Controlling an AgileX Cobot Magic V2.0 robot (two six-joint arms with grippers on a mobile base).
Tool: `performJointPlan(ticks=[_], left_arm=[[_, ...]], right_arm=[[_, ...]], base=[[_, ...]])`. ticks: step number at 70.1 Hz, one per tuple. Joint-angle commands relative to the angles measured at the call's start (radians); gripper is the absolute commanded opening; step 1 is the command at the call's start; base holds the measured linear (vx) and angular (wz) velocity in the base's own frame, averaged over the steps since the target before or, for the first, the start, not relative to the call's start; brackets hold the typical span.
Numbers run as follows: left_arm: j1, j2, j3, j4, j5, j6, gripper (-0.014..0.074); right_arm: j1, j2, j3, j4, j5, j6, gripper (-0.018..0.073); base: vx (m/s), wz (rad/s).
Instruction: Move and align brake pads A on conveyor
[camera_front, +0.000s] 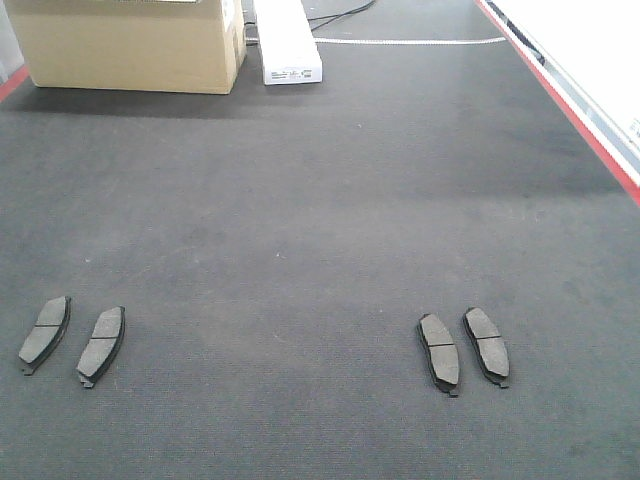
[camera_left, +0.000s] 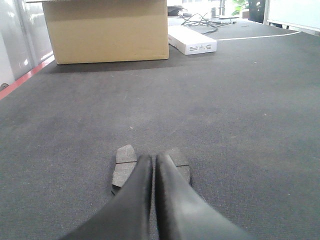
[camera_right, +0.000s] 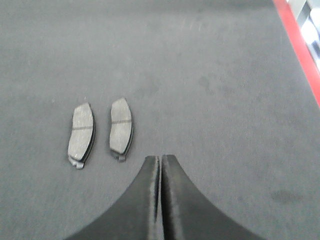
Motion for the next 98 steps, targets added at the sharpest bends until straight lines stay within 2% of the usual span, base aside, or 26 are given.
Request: performJointPlan(ticks=[1, 11, 17, 28, 42, 50, 54, 98], left_arm=[[-0.001, -0.014, 0.018, -0.003, -0.07, -0.004, -0.0006], [-0.001, -0.014, 0.018, -0.003, -0.07, -0.004, -0.0006], [-0.001, -0.014, 0.018, -0.003, -0.07, -0.004, -0.0006], [-0.001, -0.014, 0.018, -0.003, -0.07, -0.004, -0.0006], [-0.001, -0.014, 0.018, -0.003, -0.07, -0.004, -0.0006], [-0.001, -0.014, 0.018, -0.003, -0.07, -0.004, -0.0006], [-0.001, -0.014, 0.018, -0.003, -0.07, -0.004, -0.0006], [-0.001, -0.014, 0.018, -0.005, -0.069, -0.004, -0.0006]], right_arm=[[-0.007, -0.009, 0.017, -0.021, -0.16, -0.003, -0.0008], [-0.008, -0.075, 0.166, -0.031, -0.407, -0.003, -0.0008], [-0.059, -0.13, 0.261, -0.037, -0.528, 0.0, -0.0008], [-0.174, -0.26, 0.417, -0.036, -0.675, 0.005, -0.0008], [-0.182, -0.466, 0.628, -0.039, -0.814, 0.005, -0.0008], [-0.182, -0.593, 0.722, -0.037, -0.841, 0.005, -0.0008], [-0.182, -0.65, 0.718, -0.037, -0.766, 0.004, -0.0008], [-0.18, -0.643, 0.72, -0.041, -0.75, 0.004, -0.0008]], base=[[0.0, 0.0], [0.0, 0.0], [0.0, 0.0], [0.0, 0.0], [0.0, 0.0], [0.0, 0.0], [0.0, 0.0], [0.0, 0.0]])
